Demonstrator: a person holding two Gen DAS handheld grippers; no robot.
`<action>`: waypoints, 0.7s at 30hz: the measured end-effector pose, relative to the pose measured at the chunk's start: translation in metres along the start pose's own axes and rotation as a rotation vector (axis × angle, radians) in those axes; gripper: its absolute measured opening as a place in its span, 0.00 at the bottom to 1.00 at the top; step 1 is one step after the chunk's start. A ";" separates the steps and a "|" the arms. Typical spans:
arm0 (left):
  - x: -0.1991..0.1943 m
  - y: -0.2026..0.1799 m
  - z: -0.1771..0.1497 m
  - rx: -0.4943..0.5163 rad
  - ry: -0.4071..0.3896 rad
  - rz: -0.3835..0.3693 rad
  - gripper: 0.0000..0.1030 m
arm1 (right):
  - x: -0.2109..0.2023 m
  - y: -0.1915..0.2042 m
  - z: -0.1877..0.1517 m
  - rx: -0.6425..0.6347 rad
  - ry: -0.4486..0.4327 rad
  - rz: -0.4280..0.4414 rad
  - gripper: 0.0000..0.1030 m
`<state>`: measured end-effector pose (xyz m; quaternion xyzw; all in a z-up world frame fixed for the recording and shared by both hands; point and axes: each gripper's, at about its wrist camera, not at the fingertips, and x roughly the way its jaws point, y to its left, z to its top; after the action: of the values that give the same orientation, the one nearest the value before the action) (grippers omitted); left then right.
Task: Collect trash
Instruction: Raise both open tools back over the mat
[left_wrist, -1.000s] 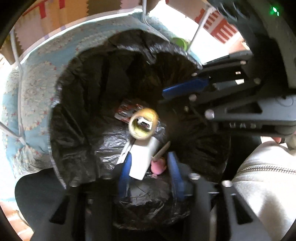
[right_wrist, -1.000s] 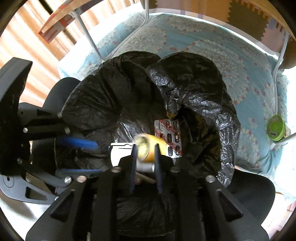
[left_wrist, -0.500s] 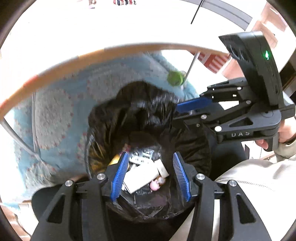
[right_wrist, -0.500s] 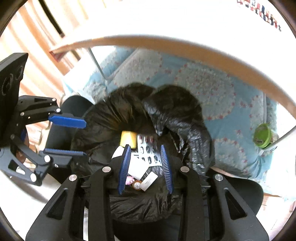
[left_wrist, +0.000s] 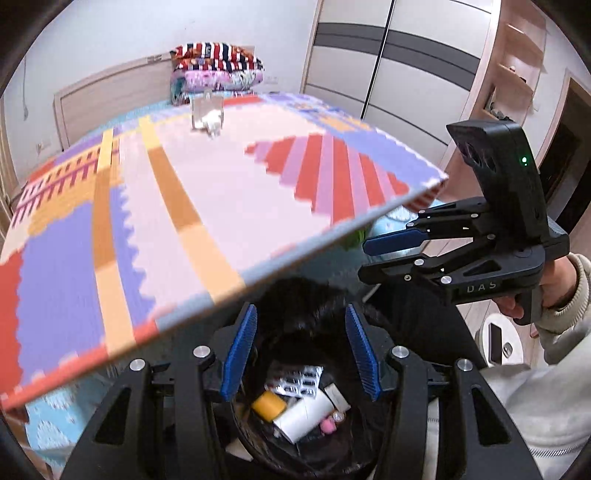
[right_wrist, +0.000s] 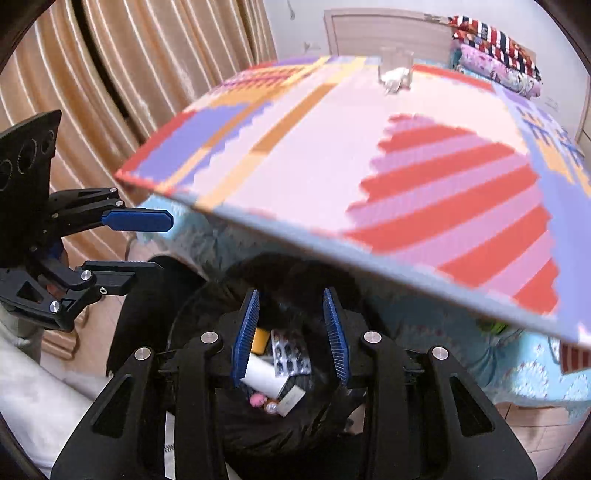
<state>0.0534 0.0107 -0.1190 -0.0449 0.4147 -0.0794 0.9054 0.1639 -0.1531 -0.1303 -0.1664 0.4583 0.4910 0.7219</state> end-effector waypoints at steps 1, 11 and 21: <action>0.000 0.001 0.004 0.003 -0.005 0.003 0.47 | -0.001 -0.002 0.004 -0.002 -0.007 -0.008 0.35; 0.009 0.014 0.047 0.012 -0.051 0.020 0.47 | -0.016 -0.023 0.045 -0.025 -0.085 -0.071 0.35; 0.031 0.048 0.092 -0.020 -0.074 0.057 0.47 | -0.004 -0.048 0.087 -0.001 -0.147 -0.125 0.35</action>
<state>0.1487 0.0532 -0.0891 -0.0449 0.3828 -0.0476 0.9215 0.2480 -0.1180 -0.0914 -0.1586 0.3926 0.4563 0.7826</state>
